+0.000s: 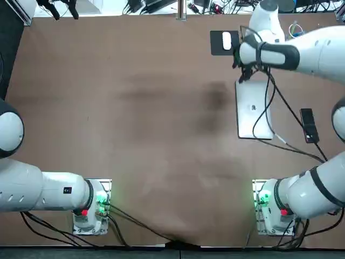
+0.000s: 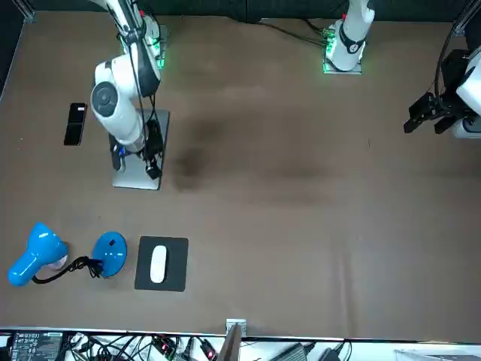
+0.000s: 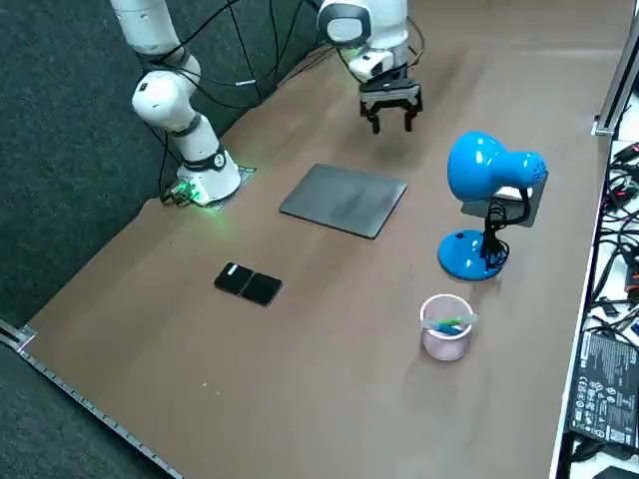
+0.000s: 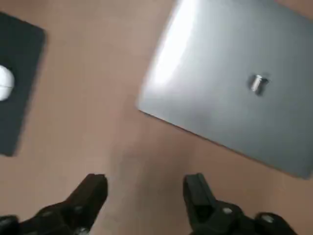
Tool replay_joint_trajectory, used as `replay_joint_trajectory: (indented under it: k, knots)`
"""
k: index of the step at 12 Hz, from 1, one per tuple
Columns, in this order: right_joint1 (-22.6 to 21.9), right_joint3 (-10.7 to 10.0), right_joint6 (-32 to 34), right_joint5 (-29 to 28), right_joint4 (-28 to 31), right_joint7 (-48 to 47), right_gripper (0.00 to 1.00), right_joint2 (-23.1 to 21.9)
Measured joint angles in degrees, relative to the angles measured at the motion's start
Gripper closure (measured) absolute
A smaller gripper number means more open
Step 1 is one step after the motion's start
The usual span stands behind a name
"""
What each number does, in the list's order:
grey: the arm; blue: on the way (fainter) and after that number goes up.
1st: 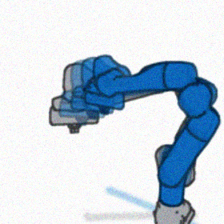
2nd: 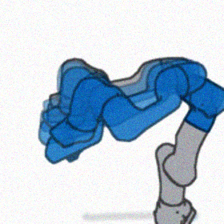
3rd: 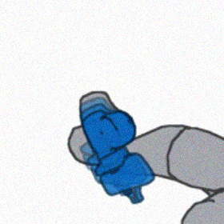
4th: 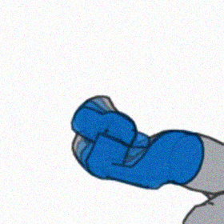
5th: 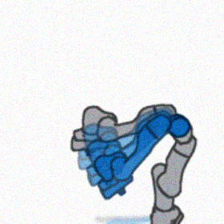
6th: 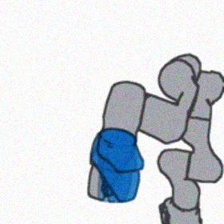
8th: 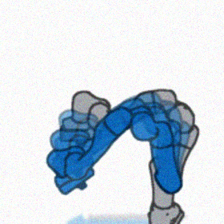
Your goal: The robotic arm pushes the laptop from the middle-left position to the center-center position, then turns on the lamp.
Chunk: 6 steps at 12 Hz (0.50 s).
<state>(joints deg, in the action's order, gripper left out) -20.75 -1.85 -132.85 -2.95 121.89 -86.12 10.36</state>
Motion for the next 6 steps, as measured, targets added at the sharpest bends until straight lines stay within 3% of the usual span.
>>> replay_joint_trajectory:
  k: [1,3,5,6]
  knots:
    - [0.74,-0.04,0.16,0.70,-2.85,2.09,0.14,1.71]
    - [1.58,-0.08,0.43,4.33,-7.94,6.63,0.19,5.31]
    - [1.92,-0.08,0.47,8.08,-12.25,10.07,0.44,9.00]
    - [2.16,-0.11,0.47,9.44,-14.64,11.63,0.50,11.05]
